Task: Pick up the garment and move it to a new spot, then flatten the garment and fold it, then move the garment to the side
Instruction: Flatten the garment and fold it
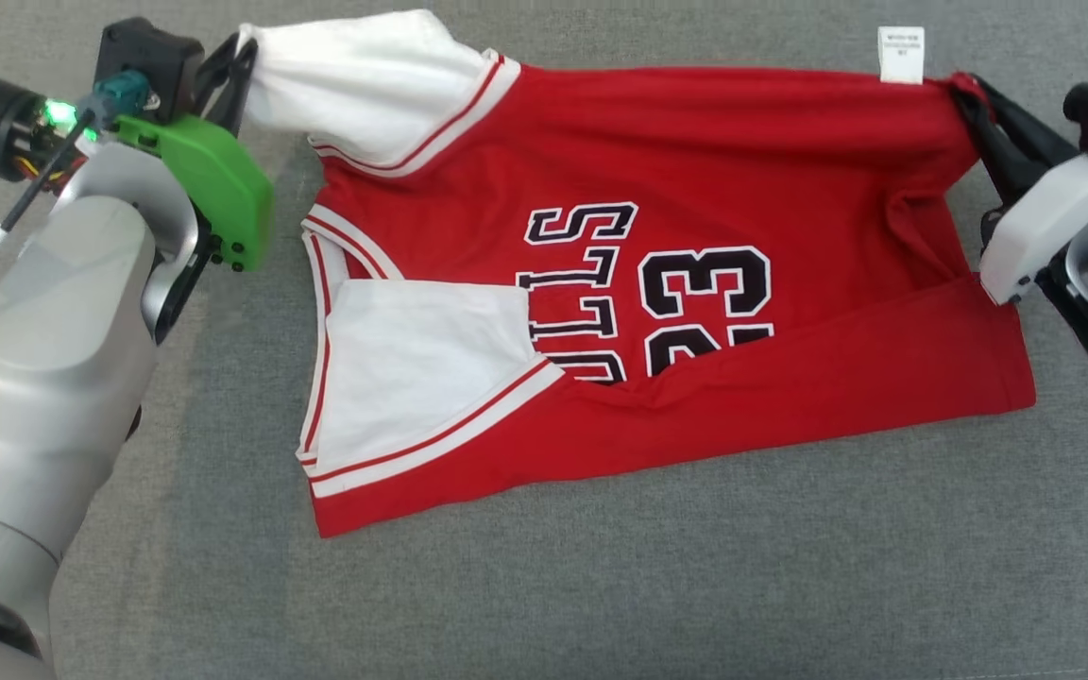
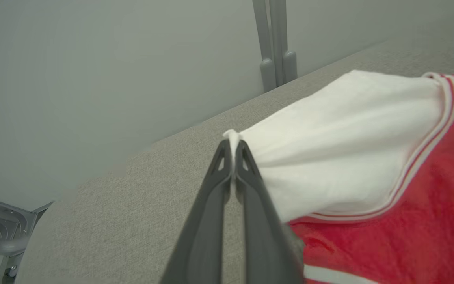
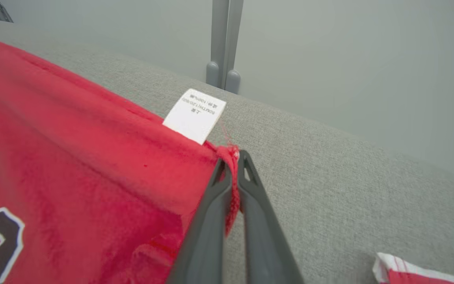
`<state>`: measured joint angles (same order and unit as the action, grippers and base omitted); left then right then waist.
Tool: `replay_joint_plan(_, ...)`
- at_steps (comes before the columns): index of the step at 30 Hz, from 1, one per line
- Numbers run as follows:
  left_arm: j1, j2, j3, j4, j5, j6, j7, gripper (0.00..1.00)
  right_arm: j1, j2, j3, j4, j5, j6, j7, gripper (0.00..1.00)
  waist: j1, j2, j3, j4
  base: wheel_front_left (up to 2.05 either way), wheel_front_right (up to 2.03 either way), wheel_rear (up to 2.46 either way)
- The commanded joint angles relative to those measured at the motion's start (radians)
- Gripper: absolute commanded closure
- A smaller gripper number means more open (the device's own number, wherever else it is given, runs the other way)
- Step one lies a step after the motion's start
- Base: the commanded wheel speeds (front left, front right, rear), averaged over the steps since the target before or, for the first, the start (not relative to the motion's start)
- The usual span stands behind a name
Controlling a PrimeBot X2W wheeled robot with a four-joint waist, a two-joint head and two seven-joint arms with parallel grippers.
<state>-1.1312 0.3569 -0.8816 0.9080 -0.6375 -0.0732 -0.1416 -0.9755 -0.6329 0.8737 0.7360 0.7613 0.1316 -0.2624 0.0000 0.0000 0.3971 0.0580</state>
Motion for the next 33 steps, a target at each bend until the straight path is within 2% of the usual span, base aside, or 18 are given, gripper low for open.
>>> replay_joint_plan(1,0.033,0.013,-0.007,-0.008,-0.008,-0.007,-0.004,1.00,0.043,-0.013,-0.013,-0.010,-0.010,-0.002,-0.003,1.00,0.0000,0.0000,-0.054,0.014,0.00,0.00,0.00)
replay_joint_plan(9,0.179,0.068,-0.033,-0.120,-0.053,-0.030,0.039,1.00,0.216,-0.051,-0.035,-0.059,0.022,-0.002,-0.003,1.00,0.0000,0.0000,-0.157,0.044,0.00,0.00,0.00)
replay_joint_plan(14,0.302,0.129,-0.060,-0.253,-0.097,-0.038,0.110,1.00,0.288,-0.078,0.010,-0.080,0.058,-0.002,-0.003,1.00,0.0000,0.0000,-0.204,0.055,0.00,0.00,0.00)
replay_joint_plan(21,0.474,0.244,-0.105,-0.481,-0.173,-0.041,0.263,1.00,0.353,-0.130,0.098,-0.102,0.120,-0.002,0.013,1.00,0.0000,0.0000,-0.252,0.067,0.00,0.00,0.00)
replay_joint_plan(27,0.565,0.318,-0.122,-0.636,-0.234,-0.013,0.359,1.00,0.367,-0.162,0.164,-0.125,0.166,-0.002,0.050,1.00,0.0000,0.0000,-0.267,0.066,0.00,0.00,0.00)
replay_joint_plan(33,0.602,0.337,-0.137,-0.712,-0.246,0.017,0.394,1.00,0.366,-0.171,0.219,-0.140,0.215,-0.002,0.090,1.00,0.0000,0.0000,-0.270,0.061,0.00,0.00,0.00)
